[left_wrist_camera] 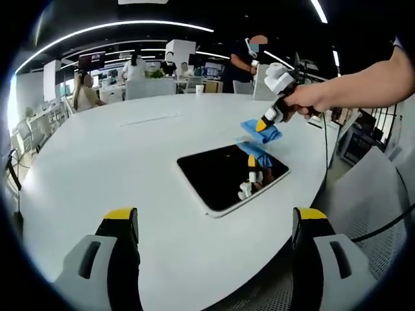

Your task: Wipe the mirror surface with the cleaning cloth until all visible marks leave the cleaned area.

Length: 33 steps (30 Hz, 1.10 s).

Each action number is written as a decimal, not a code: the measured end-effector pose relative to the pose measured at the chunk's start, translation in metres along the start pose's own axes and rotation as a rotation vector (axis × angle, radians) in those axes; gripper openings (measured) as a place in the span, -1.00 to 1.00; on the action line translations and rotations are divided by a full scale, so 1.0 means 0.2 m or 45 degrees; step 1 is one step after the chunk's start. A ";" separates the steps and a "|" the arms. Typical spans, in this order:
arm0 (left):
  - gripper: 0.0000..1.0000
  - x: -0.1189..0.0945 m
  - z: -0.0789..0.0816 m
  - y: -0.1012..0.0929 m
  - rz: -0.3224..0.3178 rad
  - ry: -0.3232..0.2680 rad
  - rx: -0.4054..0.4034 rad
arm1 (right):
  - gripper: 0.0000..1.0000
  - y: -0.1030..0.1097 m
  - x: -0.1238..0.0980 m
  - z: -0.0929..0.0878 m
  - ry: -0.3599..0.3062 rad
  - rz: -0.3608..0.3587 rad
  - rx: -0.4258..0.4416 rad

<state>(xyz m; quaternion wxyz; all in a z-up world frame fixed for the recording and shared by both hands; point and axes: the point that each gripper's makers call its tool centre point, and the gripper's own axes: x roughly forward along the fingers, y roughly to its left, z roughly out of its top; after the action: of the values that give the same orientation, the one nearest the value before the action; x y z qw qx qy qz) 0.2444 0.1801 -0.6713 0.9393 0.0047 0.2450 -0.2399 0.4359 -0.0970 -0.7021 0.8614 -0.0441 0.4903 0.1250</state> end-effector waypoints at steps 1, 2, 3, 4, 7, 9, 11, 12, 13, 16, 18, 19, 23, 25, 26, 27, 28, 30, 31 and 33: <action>0.95 0.00 0.00 0.00 -0.001 0.001 -0.003 | -0.98 -0.04 -0.03 -0.01 -0.002 -0.011 0.002; 0.95 0.00 0.00 0.00 -0.002 0.002 -0.003 | -0.98 -0.06 -0.05 -0.01 -0.003 -0.015 0.003; 0.94 0.00 0.00 0.00 -0.001 0.001 -0.002 | -0.98 -0.08 -0.07 -0.02 -0.006 -0.020 0.007; 0.94 0.00 0.00 0.00 -0.001 -0.003 -0.003 | -0.98 -0.11 -0.10 -0.03 -0.009 -0.026 0.010; 0.94 0.00 0.00 0.00 0.001 -0.009 -0.008 | -0.98 -0.18 -0.14 -0.05 -0.007 -0.037 0.015; 0.95 0.00 0.01 0.00 0.002 -0.010 -0.008 | -0.98 -0.22 -0.16 -0.06 -0.001 -0.048 0.018; 0.95 0.00 0.00 0.00 0.003 -0.006 -0.007 | -0.98 -0.26 -0.17 -0.08 0.003 -0.055 0.028; 0.95 0.00 0.01 0.00 0.004 -0.010 -0.007 | -0.98 -0.27 -0.17 -0.09 0.006 -0.058 0.031; 0.95 0.00 0.01 0.00 0.005 -0.011 -0.009 | -0.98 -0.29 -0.17 -0.09 0.007 -0.058 0.040; 0.95 0.00 0.01 0.00 0.006 -0.011 -0.009 | -0.98 -0.30 -0.18 -0.12 0.017 -0.061 0.054; 0.95 0.00 0.01 0.00 0.008 -0.011 -0.011 | -0.98 -0.29 -0.17 -0.15 0.033 -0.059 0.053; 0.95 0.00 0.01 0.00 0.009 -0.010 -0.011 | -0.97 -0.29 -0.15 -0.17 0.046 -0.056 0.052; 0.94 0.00 0.01 0.00 0.008 -0.009 -0.006 | -0.97 -0.29 -0.11 -0.26 0.089 -0.056 0.047; 0.94 0.00 0.01 0.00 0.008 -0.007 -0.009 | -0.97 -0.29 -0.08 -0.31 0.114 -0.057 0.056; 0.93 0.00 0.01 0.00 0.005 -0.006 -0.008 | -0.97 -0.30 -0.07 -0.34 0.133 -0.065 0.052; 0.93 0.00 0.01 0.00 0.004 -0.005 -0.008 | -0.97 -0.30 -0.06 -0.37 0.147 -0.067 0.052; 0.93 0.00 0.01 0.00 0.006 -0.006 -0.007 | -0.97 -0.29 -0.04 -0.40 0.168 -0.067 0.054; 0.93 0.00 0.01 0.00 0.010 -0.010 -0.010 | -0.97 -0.29 -0.02 -0.47 0.207 -0.072 0.053; 0.93 0.00 0.01 0.00 0.011 -0.008 -0.010 | -0.97 -0.29 0.00 -0.48 0.210 -0.075 0.048; 0.93 0.00 0.01 0.00 0.011 -0.006 -0.010 | -0.96 -0.29 -0.01 -0.46 0.190 -0.082 0.087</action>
<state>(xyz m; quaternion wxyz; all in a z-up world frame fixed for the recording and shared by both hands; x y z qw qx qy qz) 0.2448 0.1805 -0.6699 0.9410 0.0015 0.2437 -0.2350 0.3725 -0.1726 -0.7500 0.8271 -0.0394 0.5553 0.0767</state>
